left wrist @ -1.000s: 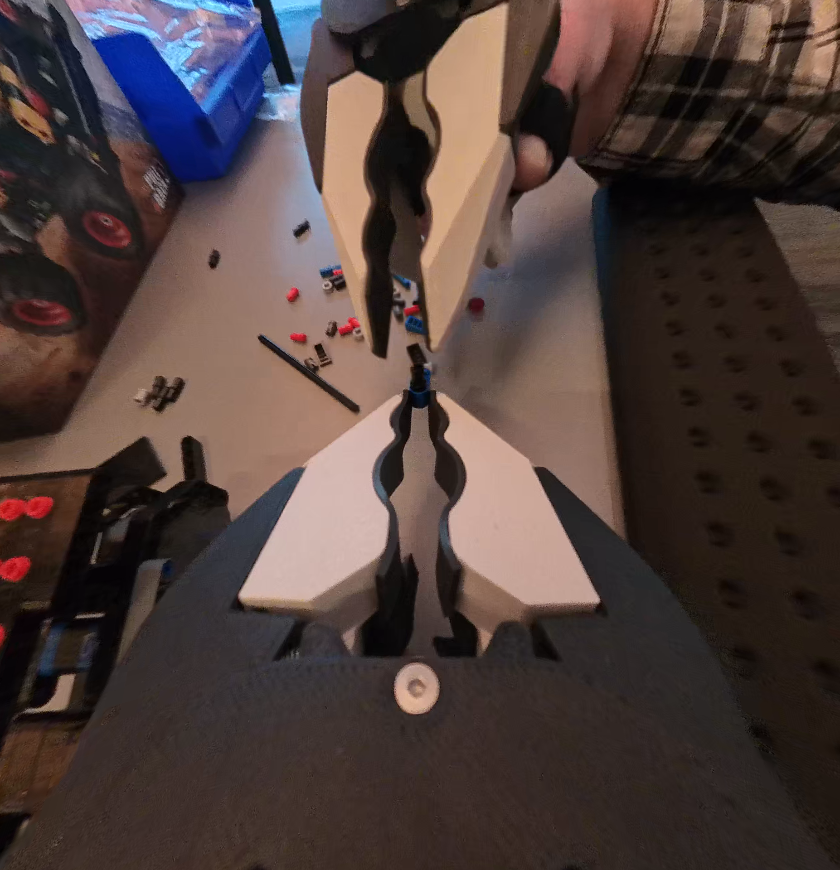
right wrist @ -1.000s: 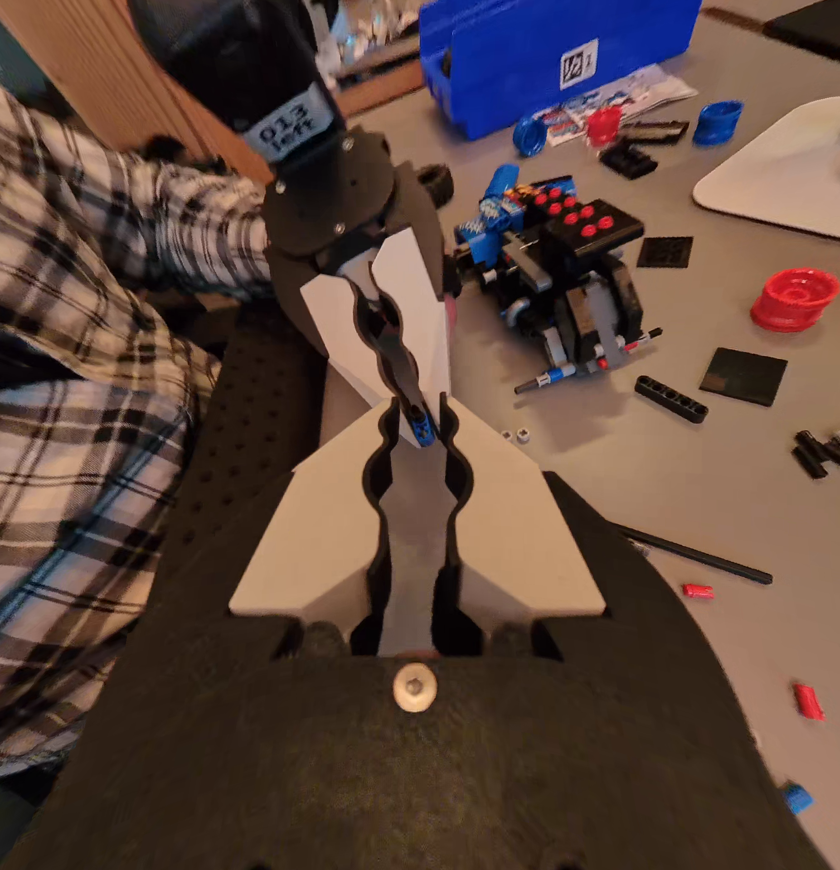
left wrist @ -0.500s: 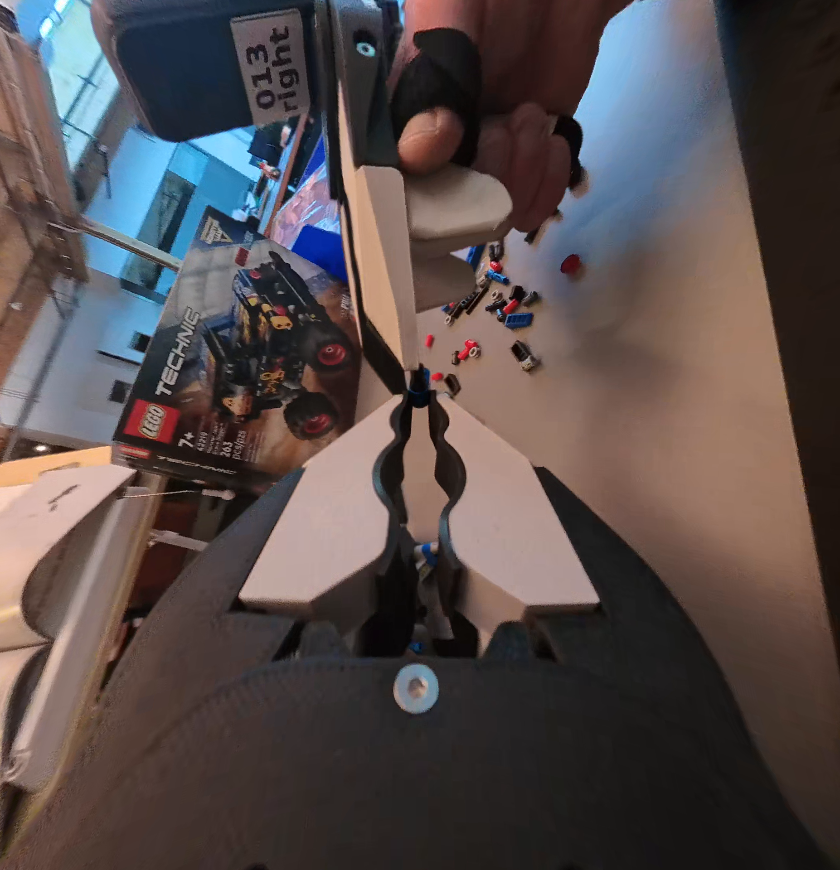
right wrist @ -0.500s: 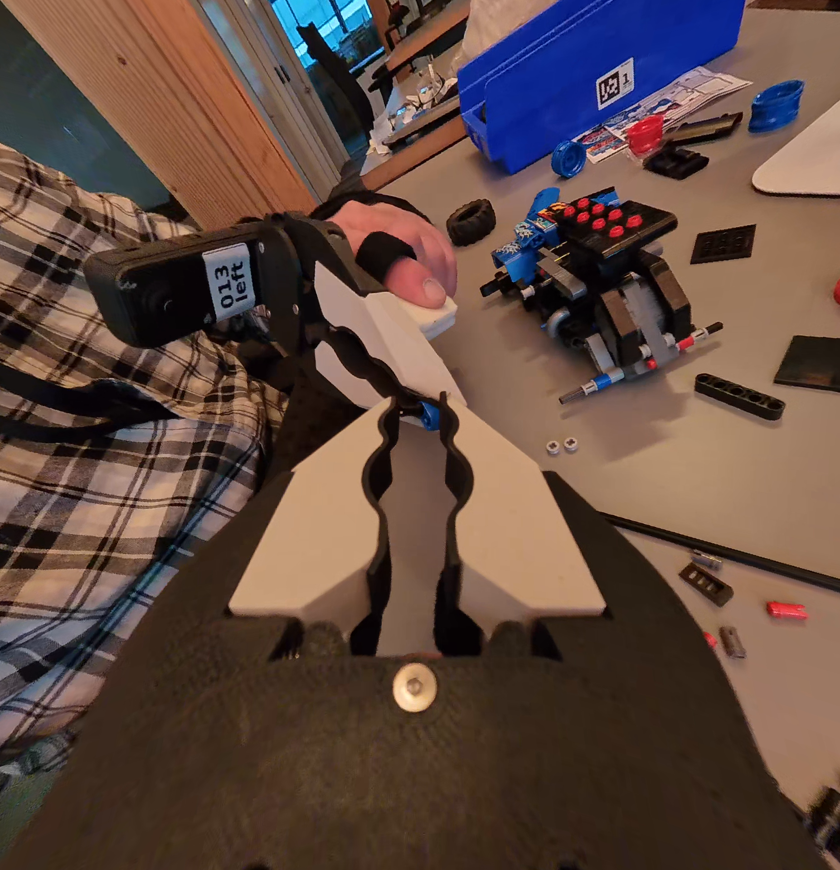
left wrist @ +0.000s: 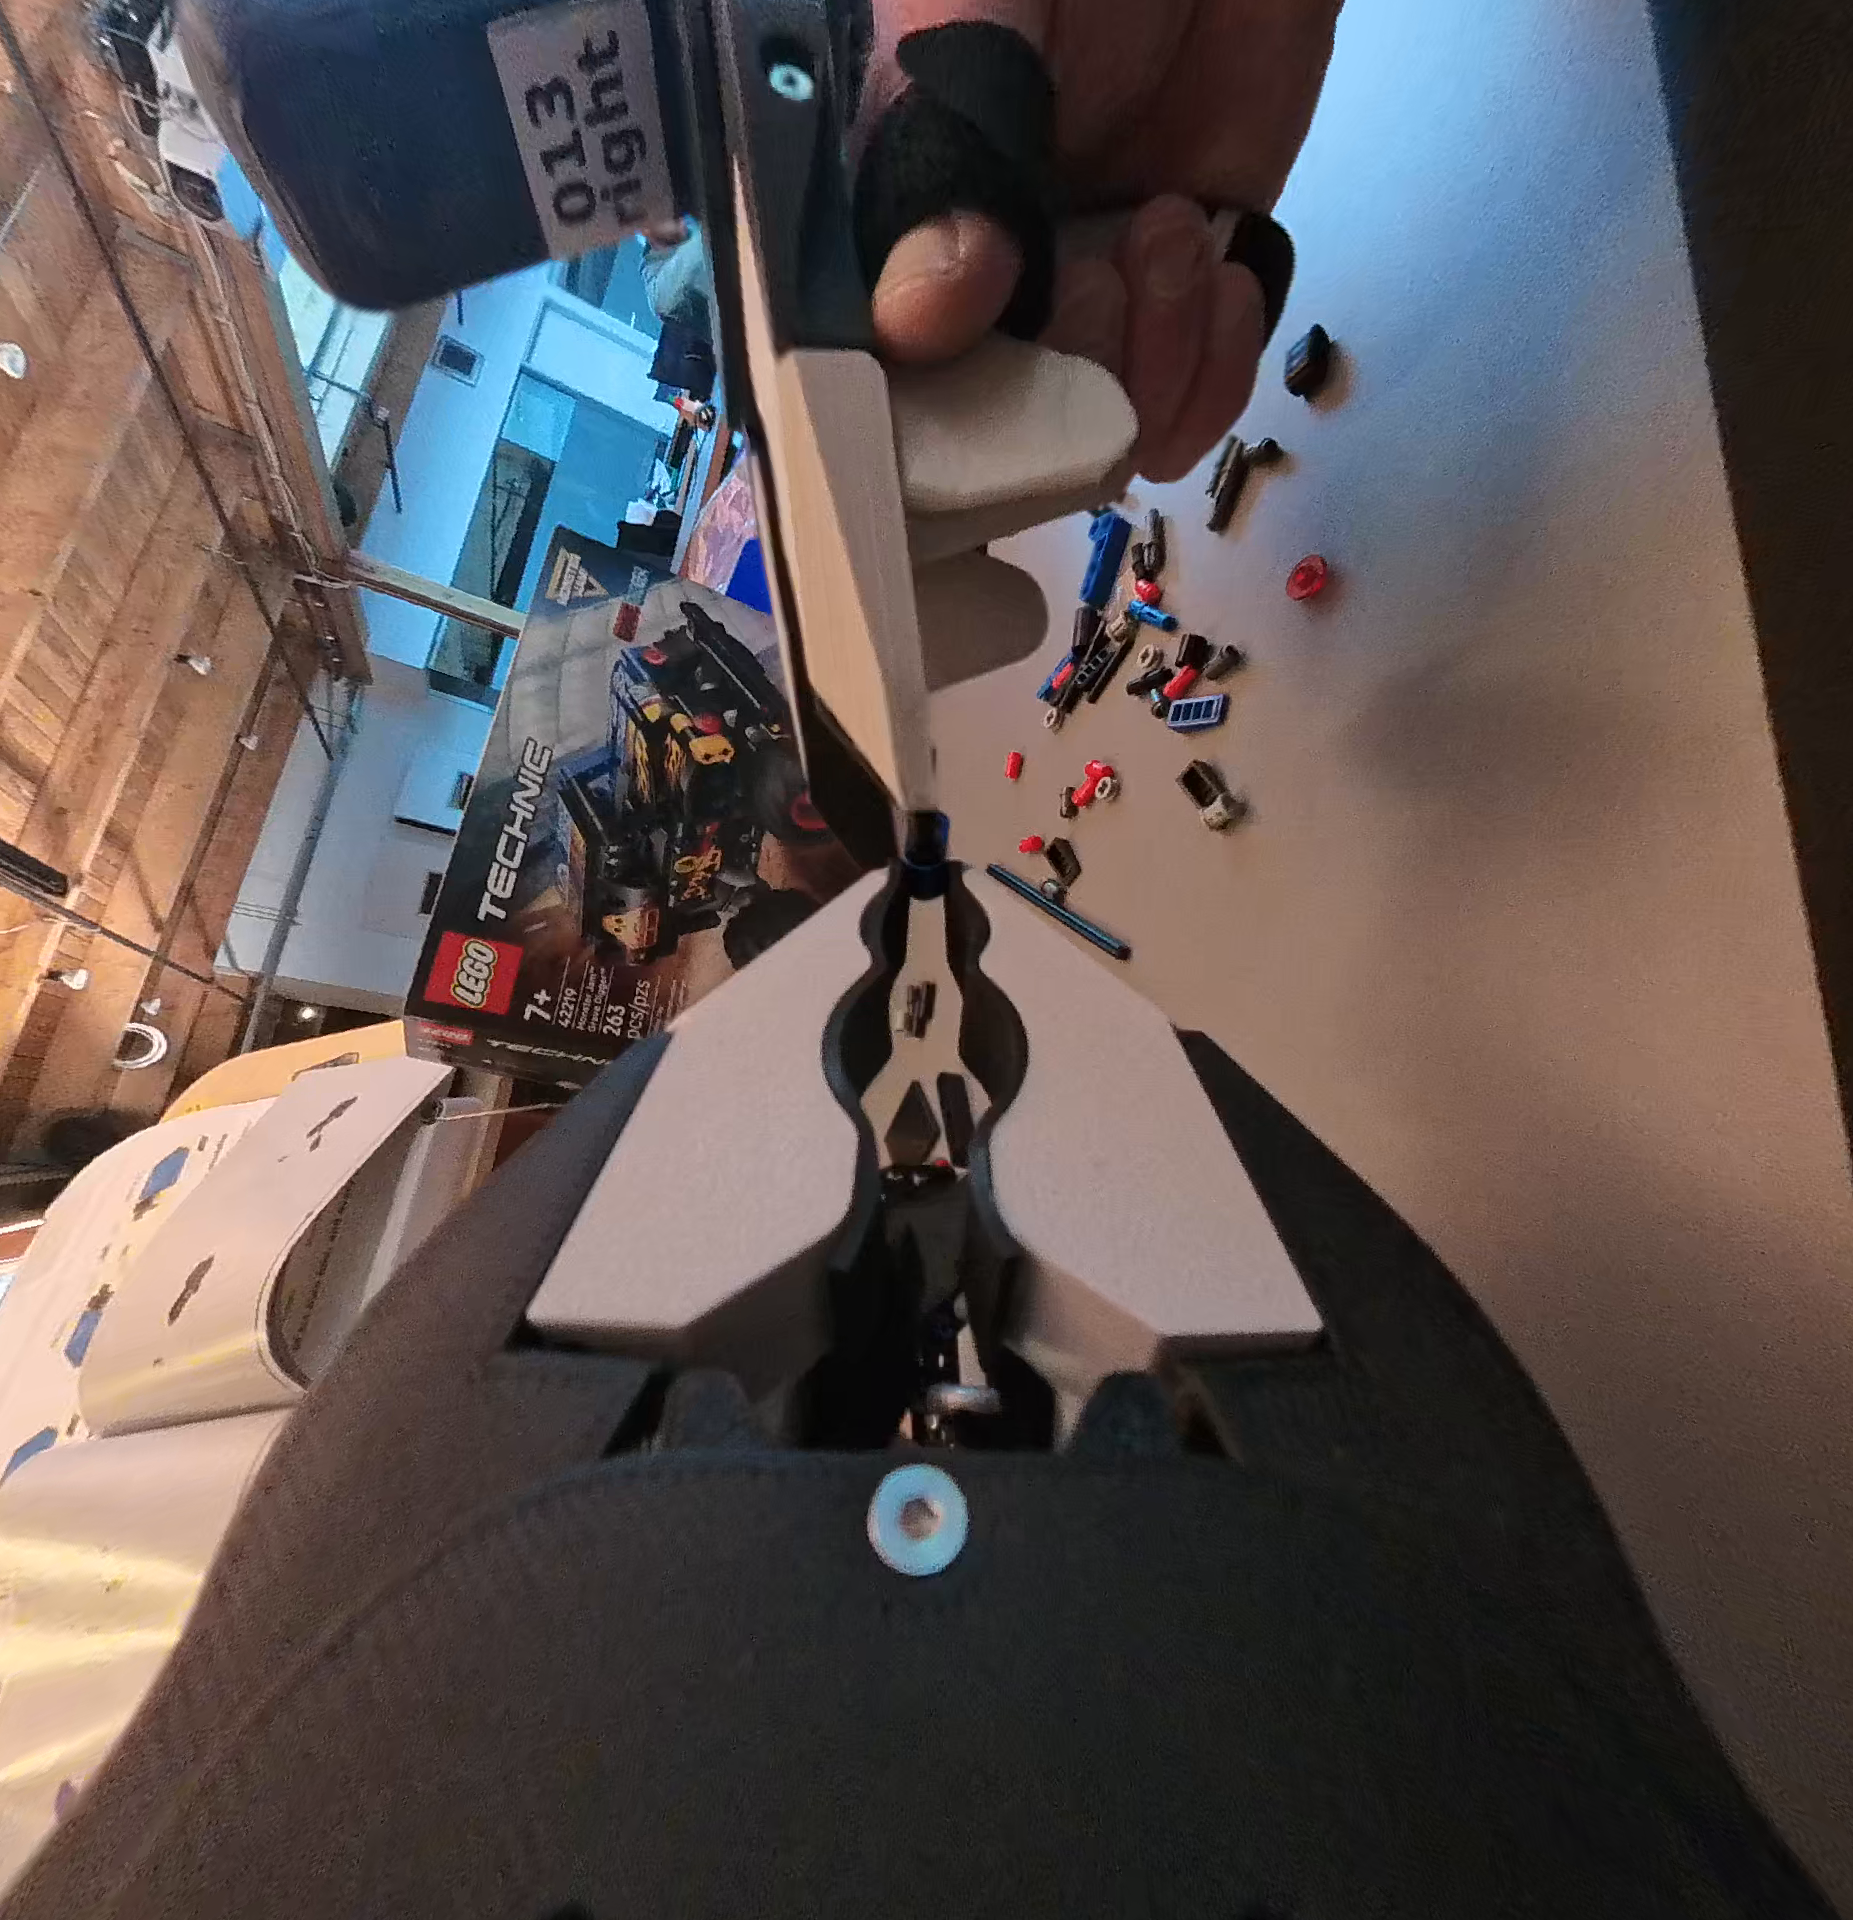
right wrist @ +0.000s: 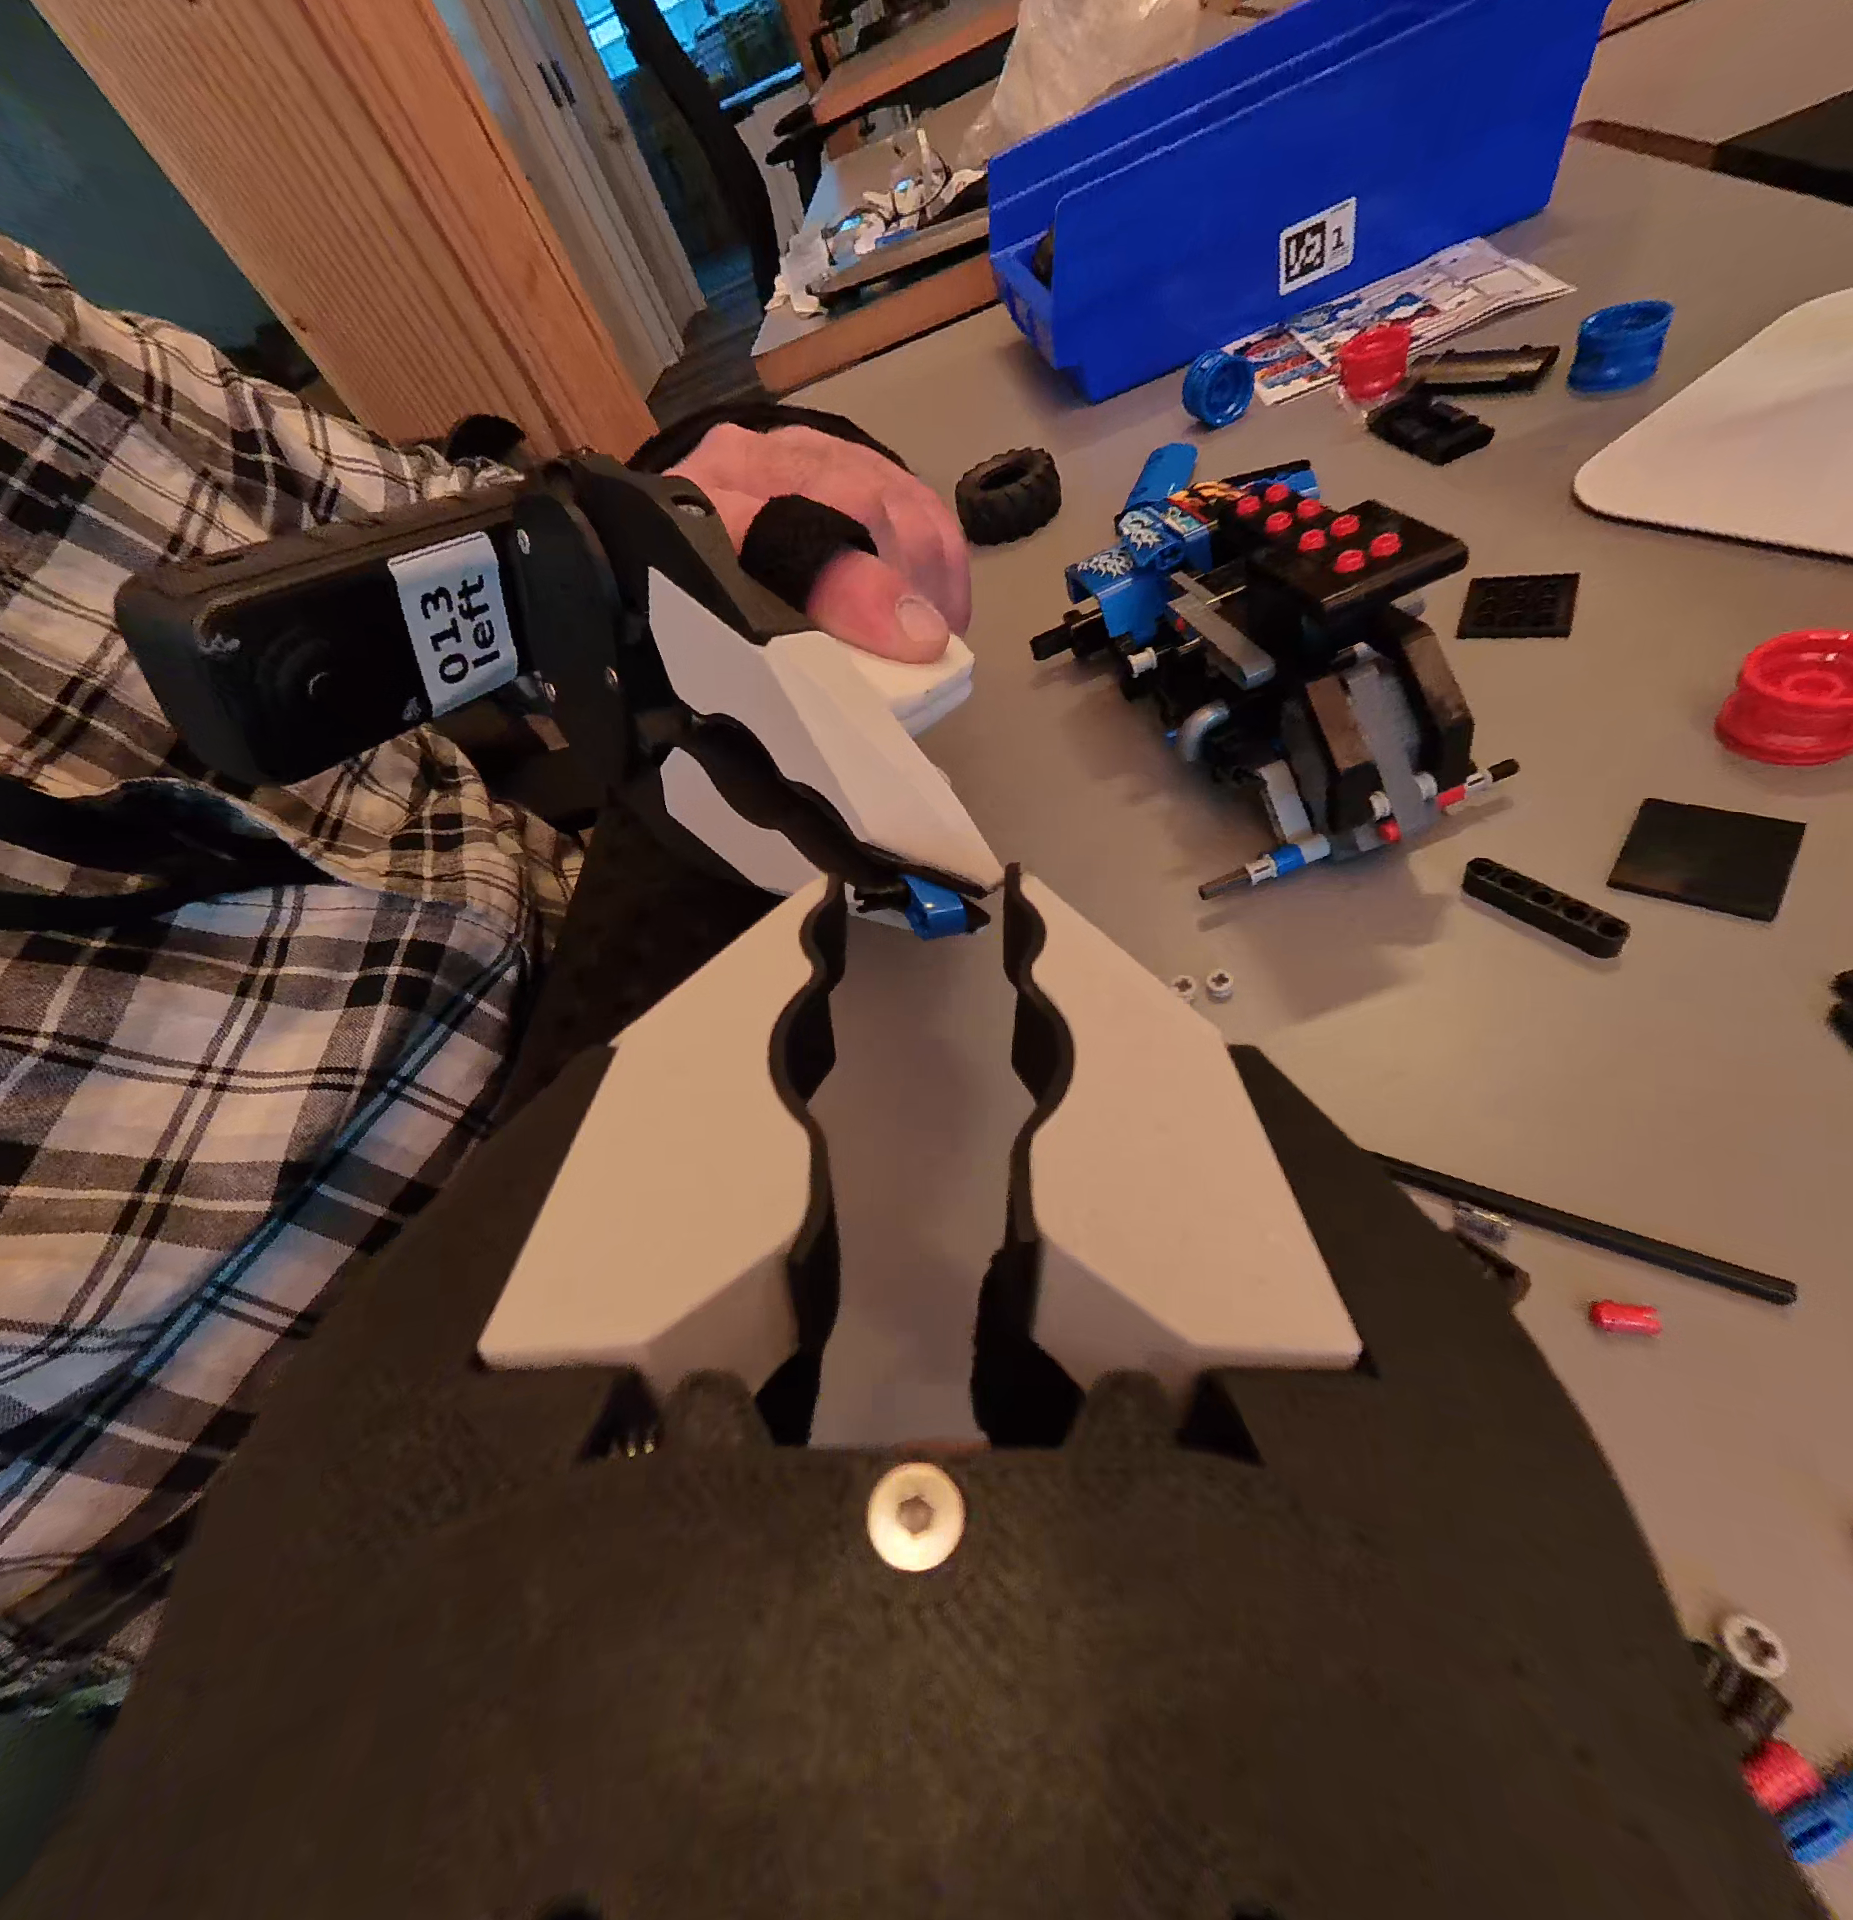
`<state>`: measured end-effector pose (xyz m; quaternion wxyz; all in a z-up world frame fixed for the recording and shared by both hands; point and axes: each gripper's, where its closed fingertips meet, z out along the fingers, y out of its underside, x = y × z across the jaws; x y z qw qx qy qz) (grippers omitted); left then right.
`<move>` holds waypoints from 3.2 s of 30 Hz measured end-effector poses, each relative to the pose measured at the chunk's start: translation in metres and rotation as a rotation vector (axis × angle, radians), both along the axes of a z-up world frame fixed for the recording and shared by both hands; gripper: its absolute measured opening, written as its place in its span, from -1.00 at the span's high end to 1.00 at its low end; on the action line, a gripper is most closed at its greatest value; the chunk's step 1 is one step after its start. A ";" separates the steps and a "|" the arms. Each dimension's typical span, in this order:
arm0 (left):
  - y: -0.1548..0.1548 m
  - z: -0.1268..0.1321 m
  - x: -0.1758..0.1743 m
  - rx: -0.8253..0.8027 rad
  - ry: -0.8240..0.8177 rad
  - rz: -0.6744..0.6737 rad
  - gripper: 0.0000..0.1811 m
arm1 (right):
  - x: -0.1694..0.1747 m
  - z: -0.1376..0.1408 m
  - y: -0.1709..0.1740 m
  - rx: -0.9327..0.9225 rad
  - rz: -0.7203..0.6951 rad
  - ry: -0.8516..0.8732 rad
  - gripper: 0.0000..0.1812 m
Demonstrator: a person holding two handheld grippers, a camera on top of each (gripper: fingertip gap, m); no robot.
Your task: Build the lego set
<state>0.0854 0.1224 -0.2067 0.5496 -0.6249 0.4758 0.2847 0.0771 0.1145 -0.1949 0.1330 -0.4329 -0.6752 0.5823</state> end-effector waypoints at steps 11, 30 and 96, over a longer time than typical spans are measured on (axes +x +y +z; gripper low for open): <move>-0.002 0.004 0.005 0.030 0.026 0.009 0.95 | 0.001 -0.001 -0.003 -0.006 0.016 0.001 0.71; 0.007 0.005 -0.013 0.008 -0.038 0.025 0.94 | -0.004 -0.002 0.000 0.083 -0.038 0.032 0.73; 0.015 -0.039 -0.015 -0.441 -0.542 -0.013 0.95 | -0.006 -0.045 0.021 0.497 -0.192 0.009 1.00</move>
